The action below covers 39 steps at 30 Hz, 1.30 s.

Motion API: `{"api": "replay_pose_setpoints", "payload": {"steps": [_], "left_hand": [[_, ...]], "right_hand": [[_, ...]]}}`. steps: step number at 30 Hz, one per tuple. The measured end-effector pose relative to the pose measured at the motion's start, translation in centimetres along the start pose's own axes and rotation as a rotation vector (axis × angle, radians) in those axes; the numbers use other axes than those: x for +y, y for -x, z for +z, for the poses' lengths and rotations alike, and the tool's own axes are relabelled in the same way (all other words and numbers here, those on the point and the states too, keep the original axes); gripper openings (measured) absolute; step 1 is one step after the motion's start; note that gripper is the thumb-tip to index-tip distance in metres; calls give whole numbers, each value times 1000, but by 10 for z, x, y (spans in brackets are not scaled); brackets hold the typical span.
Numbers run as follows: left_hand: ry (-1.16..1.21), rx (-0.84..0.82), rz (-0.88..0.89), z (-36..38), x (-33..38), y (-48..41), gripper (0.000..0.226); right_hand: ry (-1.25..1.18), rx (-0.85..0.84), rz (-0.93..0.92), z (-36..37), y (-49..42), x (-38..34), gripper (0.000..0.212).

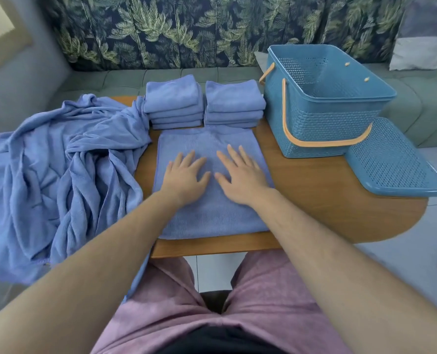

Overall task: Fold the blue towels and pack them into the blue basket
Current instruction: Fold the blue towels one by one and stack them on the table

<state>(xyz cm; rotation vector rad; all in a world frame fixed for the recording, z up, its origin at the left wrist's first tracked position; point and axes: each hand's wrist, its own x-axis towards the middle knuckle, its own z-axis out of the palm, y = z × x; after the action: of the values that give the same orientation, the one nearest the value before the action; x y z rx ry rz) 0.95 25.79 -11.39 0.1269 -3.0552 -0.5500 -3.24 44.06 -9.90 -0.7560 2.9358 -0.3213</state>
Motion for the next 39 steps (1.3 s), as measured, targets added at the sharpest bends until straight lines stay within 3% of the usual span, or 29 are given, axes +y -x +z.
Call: {"api": "replay_pose_setpoints", "payload": {"steps": [3,8,12,17,22,26,30,36,39], "left_hand": [[-78,-14,-10,11,-3,9,61],[-4,72,43,11,-14,37,66],[16,99,-61,-3,-32,20,58],[-51,41,-40,-2,-34,24,62],[-83,57,-52,0,-30,50,71],[-144,241,4,-7,-25,51,49],[-109,241,25,-20,-28,-9,36],[-7,203,130,-22,-77,-44,35],[122,254,175,-23,-94,-37,21]], "right_hand": [[34,-80,46,14,12,2,70],[54,-17,44,22,53,2,70],[-20,12,91,16,28,-10,66],[-3,-7,68,19,-23,-19,62],[25,-25,46,25,-3,-15,66],[20,34,-8,26,27,-7,64],[-62,382,-92,9,-8,18,36],[-51,336,-5,1,-48,77,31],[-110,364,38,8,-48,81,37]]}}
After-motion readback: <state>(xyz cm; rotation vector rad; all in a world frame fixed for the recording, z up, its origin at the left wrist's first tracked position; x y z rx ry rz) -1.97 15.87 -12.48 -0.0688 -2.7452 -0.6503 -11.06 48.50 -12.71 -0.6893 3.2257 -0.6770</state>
